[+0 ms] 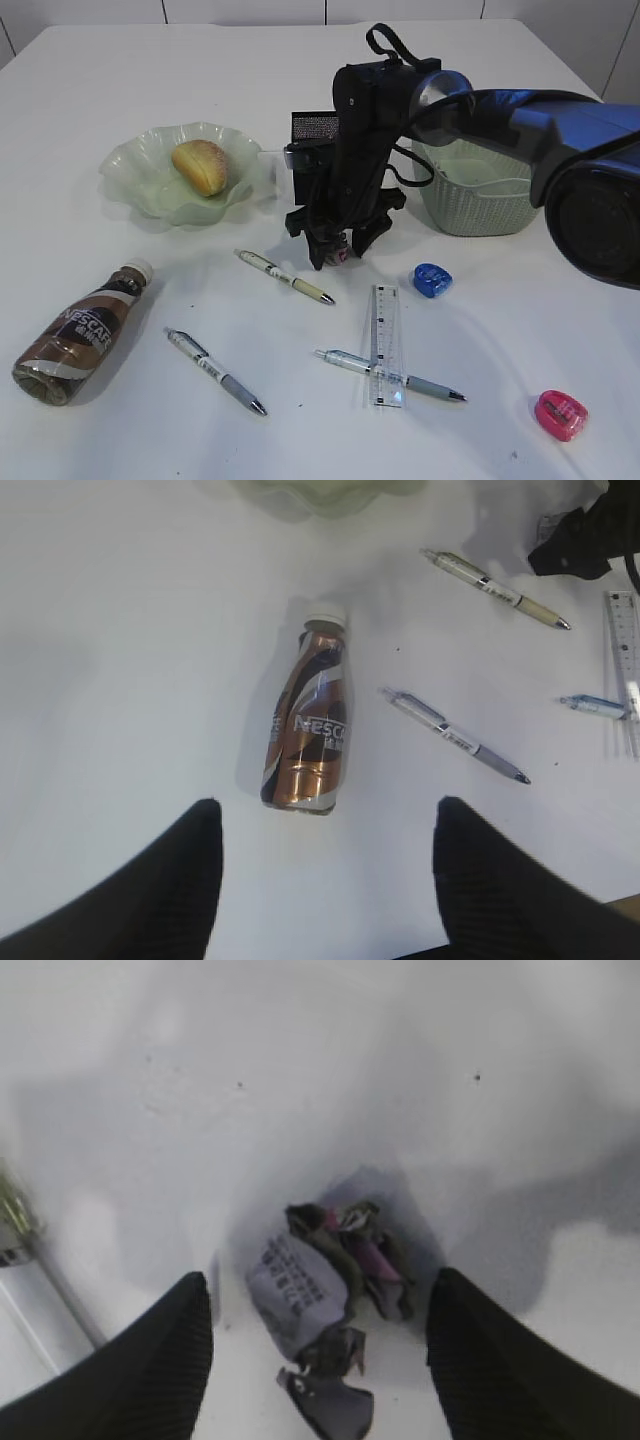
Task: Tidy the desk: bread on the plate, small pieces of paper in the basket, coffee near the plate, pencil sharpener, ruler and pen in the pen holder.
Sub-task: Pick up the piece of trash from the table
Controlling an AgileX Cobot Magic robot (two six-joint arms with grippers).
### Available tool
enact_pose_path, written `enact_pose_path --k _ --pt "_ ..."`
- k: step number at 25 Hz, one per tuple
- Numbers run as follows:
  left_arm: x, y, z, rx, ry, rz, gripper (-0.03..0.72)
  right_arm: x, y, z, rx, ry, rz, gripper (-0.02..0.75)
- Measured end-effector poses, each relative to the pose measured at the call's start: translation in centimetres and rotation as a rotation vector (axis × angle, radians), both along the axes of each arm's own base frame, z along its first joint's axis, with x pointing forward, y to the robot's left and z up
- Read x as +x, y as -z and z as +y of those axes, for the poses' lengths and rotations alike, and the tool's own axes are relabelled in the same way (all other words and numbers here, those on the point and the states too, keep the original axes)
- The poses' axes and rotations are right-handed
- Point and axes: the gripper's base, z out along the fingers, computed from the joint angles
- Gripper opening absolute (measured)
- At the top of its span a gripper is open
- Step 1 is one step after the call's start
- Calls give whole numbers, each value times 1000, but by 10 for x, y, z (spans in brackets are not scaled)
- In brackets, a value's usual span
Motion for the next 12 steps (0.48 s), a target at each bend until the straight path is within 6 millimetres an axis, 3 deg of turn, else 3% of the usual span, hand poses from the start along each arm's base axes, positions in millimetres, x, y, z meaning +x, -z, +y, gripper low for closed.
enact_pose_path --k 4,5,12 --pt "3 3 0 2 0 13 466 1 0 0 5 1 -12 491" --pt "4 3 0 2 0 14 466 2 1 1 7 2 -17 426" --pt "4 3 0 2 0 12 466 2 2 1 8 2 -19 204"
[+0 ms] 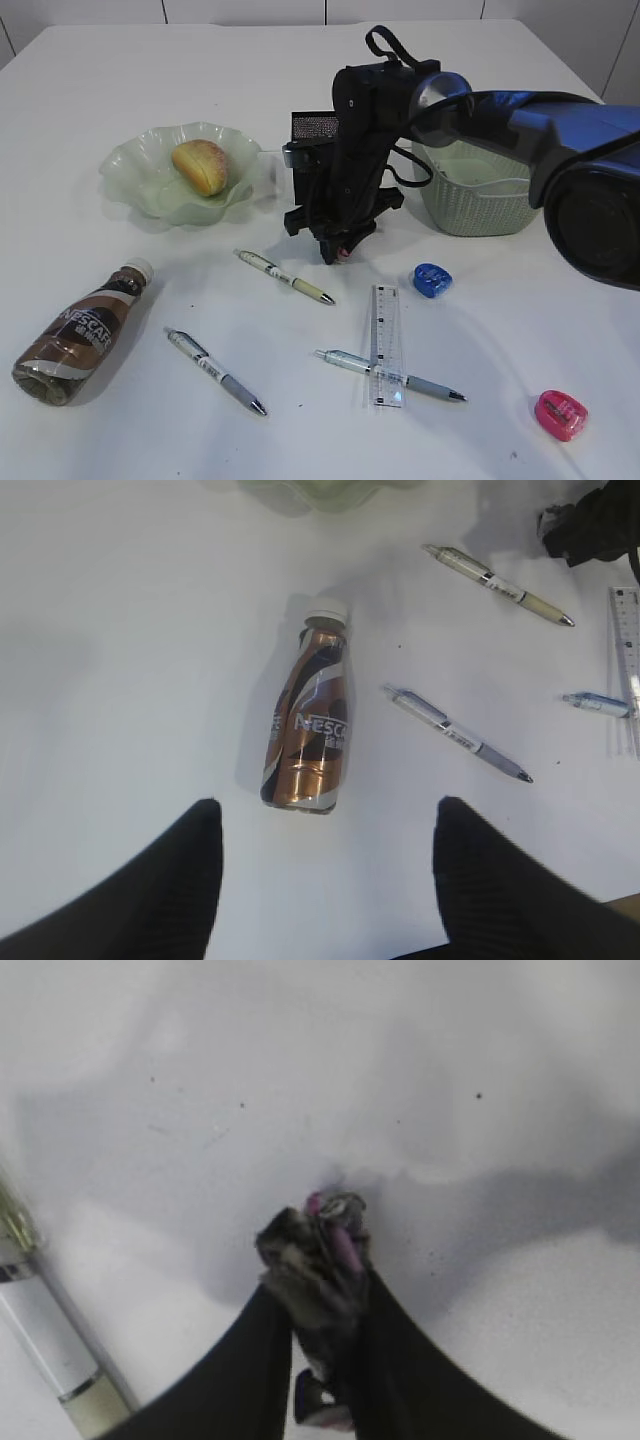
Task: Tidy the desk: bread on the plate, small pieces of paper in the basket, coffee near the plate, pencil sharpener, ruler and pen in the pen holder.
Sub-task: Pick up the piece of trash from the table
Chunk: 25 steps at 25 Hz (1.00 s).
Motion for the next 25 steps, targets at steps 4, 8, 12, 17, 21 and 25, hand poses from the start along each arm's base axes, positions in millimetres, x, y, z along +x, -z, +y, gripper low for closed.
enact_pose_path --k 4,8,12,17,21,25 --pt "0 0 0 0 0 0 466 -1 0 0 -2 0 9 67" --pt "0 0 0 0 0 0 466 -2 -1 -1 -9 -3 27 25" --pt "0 0 0 0 0 0 466 1 -11 1 0 -5 3 22" --pt "0 0 -1 -11 2 1 466 1 -26 2 24 4 -19 20" --pt "0 0 -1 -15 3 1 466 0 -44 2 39 4 -48 20" --pt "0 0 -2 -20 4 2 466 -3 -88 -6 18 -3 -152 20"
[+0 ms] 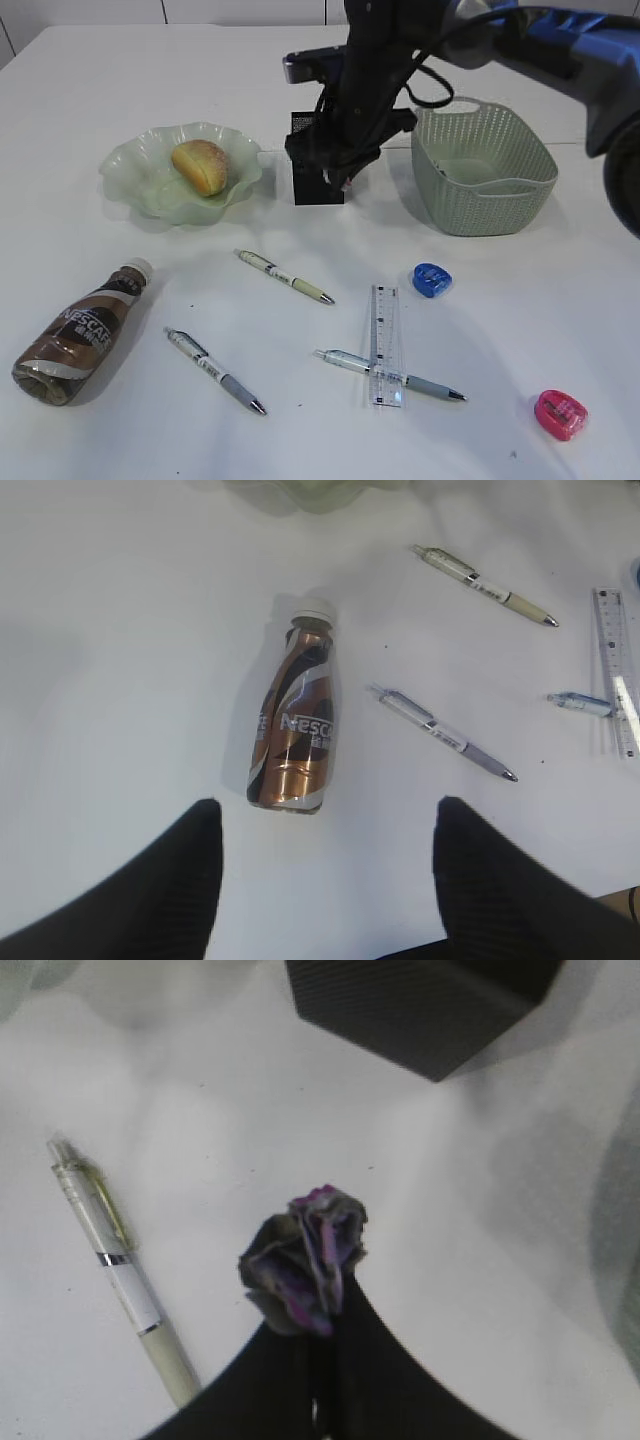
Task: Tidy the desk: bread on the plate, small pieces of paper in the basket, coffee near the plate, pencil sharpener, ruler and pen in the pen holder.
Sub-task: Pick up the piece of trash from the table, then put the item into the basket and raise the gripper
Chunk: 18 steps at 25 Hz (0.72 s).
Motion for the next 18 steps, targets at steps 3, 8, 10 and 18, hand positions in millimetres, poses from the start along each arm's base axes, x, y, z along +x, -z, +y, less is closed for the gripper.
enact_pose_path --k 3,8,10,18 --pt "0 0 0 -2 0 0 466 -2 -26 -10 -39 13 -69 19" --pt "0 0 0 -2 0 0 466 5 -43 -42 -43 85 -97 19" --pt "0 0 0 -2 0 0 466 11 -45 -60 -55 126 -103 19" --pt "0 0 -1 -15 3 1 466 30 -51 -154 -82 319 -114 19"
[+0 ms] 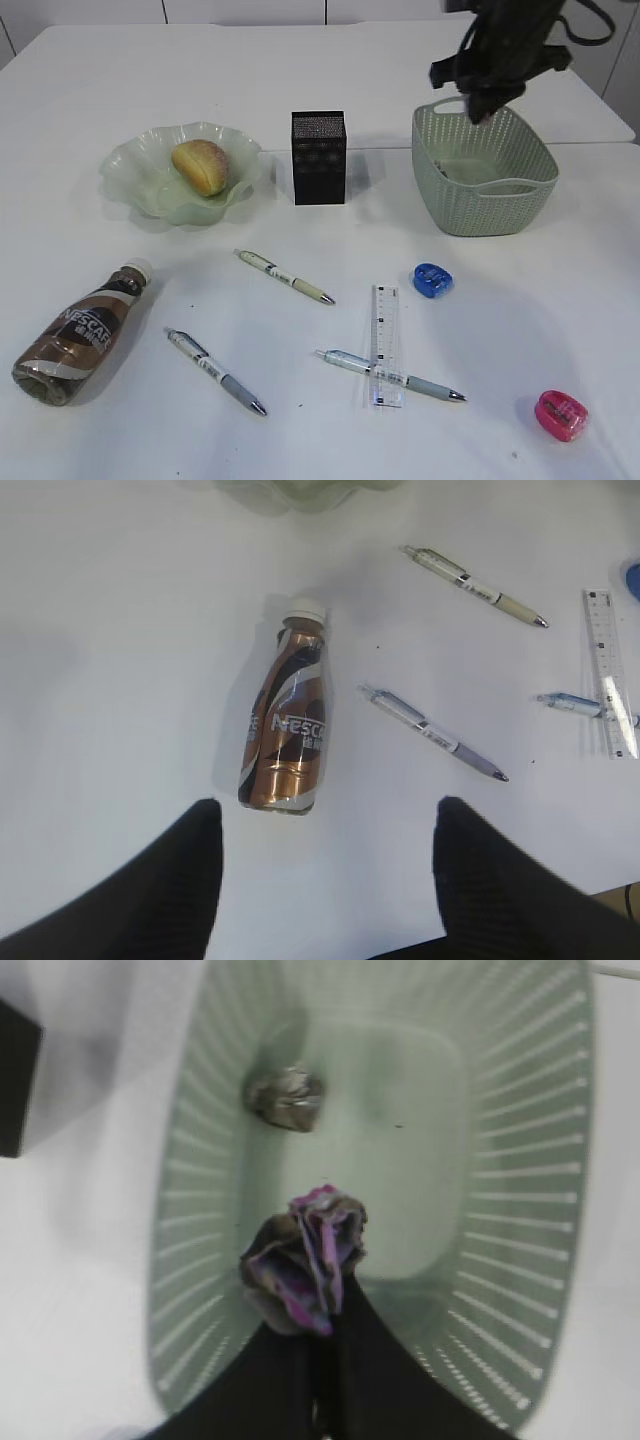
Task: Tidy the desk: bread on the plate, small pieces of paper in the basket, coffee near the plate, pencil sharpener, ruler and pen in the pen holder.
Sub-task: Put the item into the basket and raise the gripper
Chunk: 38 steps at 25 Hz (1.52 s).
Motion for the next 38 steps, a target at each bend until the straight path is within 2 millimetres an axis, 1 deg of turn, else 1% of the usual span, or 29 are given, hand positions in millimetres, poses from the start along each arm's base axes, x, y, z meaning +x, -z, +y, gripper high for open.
enact_pose_path --k 1,2,3,4,5,6,9,13,15,17,18,19,20,21,22,23,24,27,31,33,34,36,38 --pt "0 0 0 -2 0 0 466 2 0 -17 -2 34 1 18" --pt "0 0 0 -1 0 0 466 2 0 -22 -4 45 1 18" --pt "0 0 0 -1 0 0 465 3 0 -35 -6 70 1 18" --pt "0 0 0 -1 0 0 466 3 0 -41 -4 83 2 18" --pt "0 0 0 -1 0 0 465 3 0 -43 -1 87 2 18" --pt "0 0 0 -2 0 0 465 3 0 -48 28 100 6 18" --pt "0 0 0 -4 1 0 465 3 0 -46 67 94 10 24" --pt "0 0 0 -5 1 0 465 3 0 -45 77 86 11 35" --pt "0 0 0 -5 1 0 465 3 0 -45 81 84 13 69" --pt "0 0 0 -5 1 0 465 3 0 -45 81 84 13 69" --pt "0 0 -1 -6 1 1 465 3 3 -43 98 83 20 179" --pt "0 0 -1 -6 1 1 465 3 3 -43 98 83 20 179" --pt "0 0 -1 -6 1 1 465 3 3 -41 120 81 22 312" --pt "0 0 -1 -6 1 1 465 3 3 -40 127 81 22 369" --pt "0 0 -1 -6 1 1 465 3 3 -40 129 81 23 389" --pt "0 0 -1 -6 1 1 465 3 3 -40 136 80 23 465" --pt "0 0 -1 -6 1 1 465 3 3 -40 137 80 23 486" --pt "0 0 -1 -6 1 1 465 3 3 -40 138 80 23 517" --pt "0 0 -1 -6 1 1 485 3 3 -40 138 80 23 524" --pt "0 0 -1 -6 1 1 509 0 -3 -40 130 80 13 524" --pt "0 0 -1 -6 1 1 522 0 -3 -40 130 80 13 524" --pt "0 0 -1 -6 1 1 541 -13 -28 -43 119 81 -23 524" --pt "0 0 -1 -6 1 1 553 -13 -28 -43 119 81 -23 524"
